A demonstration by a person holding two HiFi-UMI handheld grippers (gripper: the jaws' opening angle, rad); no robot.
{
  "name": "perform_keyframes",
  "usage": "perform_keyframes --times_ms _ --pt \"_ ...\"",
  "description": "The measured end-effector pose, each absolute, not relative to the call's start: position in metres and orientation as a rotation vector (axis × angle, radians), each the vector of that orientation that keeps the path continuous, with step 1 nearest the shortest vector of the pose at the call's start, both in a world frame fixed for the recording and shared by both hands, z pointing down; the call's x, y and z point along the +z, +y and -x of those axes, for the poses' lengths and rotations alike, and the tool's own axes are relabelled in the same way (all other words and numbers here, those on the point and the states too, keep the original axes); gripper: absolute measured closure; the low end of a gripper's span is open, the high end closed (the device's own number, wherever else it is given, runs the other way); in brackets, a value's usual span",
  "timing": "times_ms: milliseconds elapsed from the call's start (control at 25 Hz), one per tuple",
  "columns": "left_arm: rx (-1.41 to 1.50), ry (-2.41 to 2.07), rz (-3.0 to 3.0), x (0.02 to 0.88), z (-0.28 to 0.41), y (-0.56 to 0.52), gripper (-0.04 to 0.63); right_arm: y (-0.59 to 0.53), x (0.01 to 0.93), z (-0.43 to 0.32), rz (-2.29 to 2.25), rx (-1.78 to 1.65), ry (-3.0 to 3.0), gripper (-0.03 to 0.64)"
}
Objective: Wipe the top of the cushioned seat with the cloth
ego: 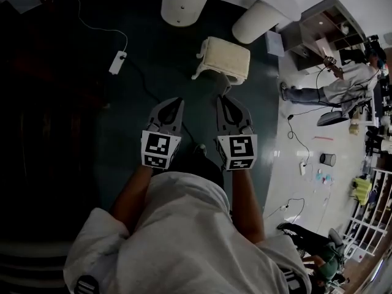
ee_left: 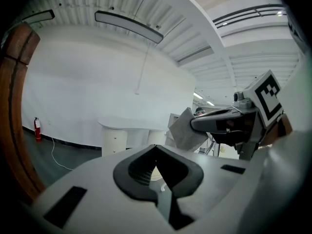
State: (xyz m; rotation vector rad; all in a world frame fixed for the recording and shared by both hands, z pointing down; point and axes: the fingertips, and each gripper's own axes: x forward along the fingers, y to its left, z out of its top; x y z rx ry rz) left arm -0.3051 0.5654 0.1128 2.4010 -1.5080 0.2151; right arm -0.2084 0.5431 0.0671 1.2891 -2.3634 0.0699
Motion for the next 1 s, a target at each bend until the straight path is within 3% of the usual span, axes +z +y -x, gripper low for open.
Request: perform_keyframes --times_ms 560,1000 --pt "0.258 -1.583 -2.352 0.123 0.286 0.441 0.581 0.388 0.099 0.173 -1.182 0.134 -2.423 0.6" --pt "0.385 -1.601 -2.256 0.156 0.213 0.306 0.581 0.231 0.134 0.067 -1.216 0.263 -2.384 0.6"
